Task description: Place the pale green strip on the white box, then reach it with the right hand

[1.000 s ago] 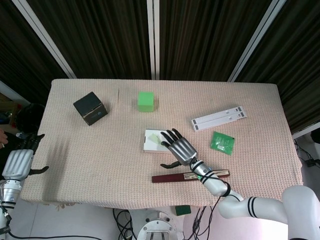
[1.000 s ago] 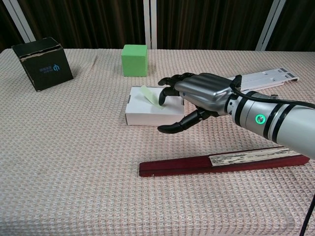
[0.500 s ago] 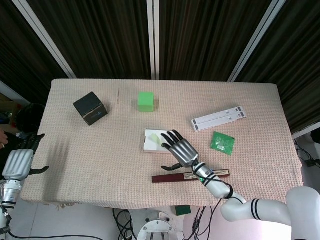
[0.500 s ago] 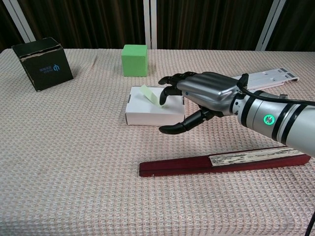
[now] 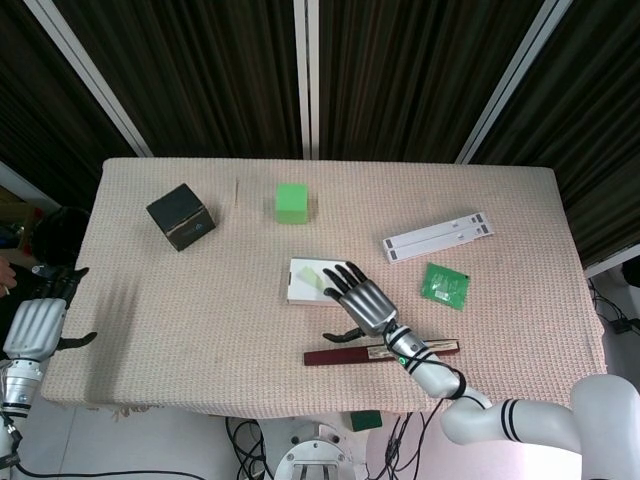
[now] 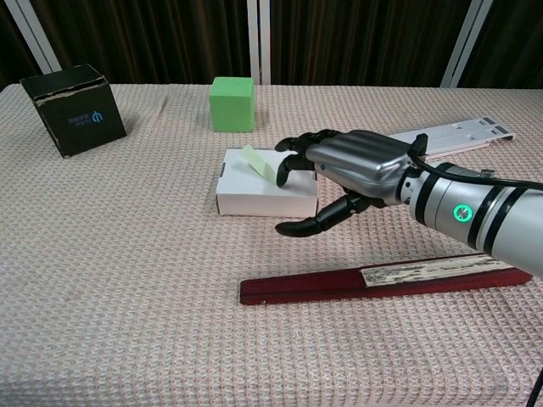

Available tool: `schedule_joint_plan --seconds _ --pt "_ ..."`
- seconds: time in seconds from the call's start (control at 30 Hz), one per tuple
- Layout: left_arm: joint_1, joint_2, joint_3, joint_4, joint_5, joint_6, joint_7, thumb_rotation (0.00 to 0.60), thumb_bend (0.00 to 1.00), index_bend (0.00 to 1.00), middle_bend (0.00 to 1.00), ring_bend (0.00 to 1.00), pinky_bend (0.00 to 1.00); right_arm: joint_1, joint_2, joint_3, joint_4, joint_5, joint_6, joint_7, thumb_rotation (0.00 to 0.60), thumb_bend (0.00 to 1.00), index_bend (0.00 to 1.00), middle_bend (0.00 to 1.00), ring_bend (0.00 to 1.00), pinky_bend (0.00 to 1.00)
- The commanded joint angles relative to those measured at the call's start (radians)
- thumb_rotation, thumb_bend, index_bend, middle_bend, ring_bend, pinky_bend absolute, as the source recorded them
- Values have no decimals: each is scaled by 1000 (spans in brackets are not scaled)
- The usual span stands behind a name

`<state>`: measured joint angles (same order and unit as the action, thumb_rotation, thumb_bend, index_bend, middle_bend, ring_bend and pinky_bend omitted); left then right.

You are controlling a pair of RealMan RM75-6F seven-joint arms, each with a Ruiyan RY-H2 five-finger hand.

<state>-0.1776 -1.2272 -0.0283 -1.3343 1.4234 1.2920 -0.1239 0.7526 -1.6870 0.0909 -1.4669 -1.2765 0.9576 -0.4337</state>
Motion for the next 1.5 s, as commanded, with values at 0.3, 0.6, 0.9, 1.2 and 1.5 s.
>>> schedule_joint_plan --seconds 0.3,0.6,0.9,1.2,1.5 --pt "-2 5 -1 -6 0 -2 7 600 54 67 114 21 186 -1 8 6 8 6 -11 5 191 183 267 0 0 0" --pt "0 4 -6 -9 -4 3 6 600 54 66 114 22 187 -3 12 5 -6 3 -7 2 192 182 268 0 0 0" --pt "3 19 -10 -39 12 34 15 599 54 65 114 22 186 -102 147 -21 -148 -136 198 56 192 177 86 0 0 0" --pt "43 28 -8 -77 69 154 10 571 55 63 91 22 186 -432 342 -164 -6 -130 506 245 202 202 0 0 0 0" --pt "53 10 6 -75 111 191 27 445 39 61 74 21 186 -617 377 -146 93 -67 647 369 203 188 0 0 0 0"
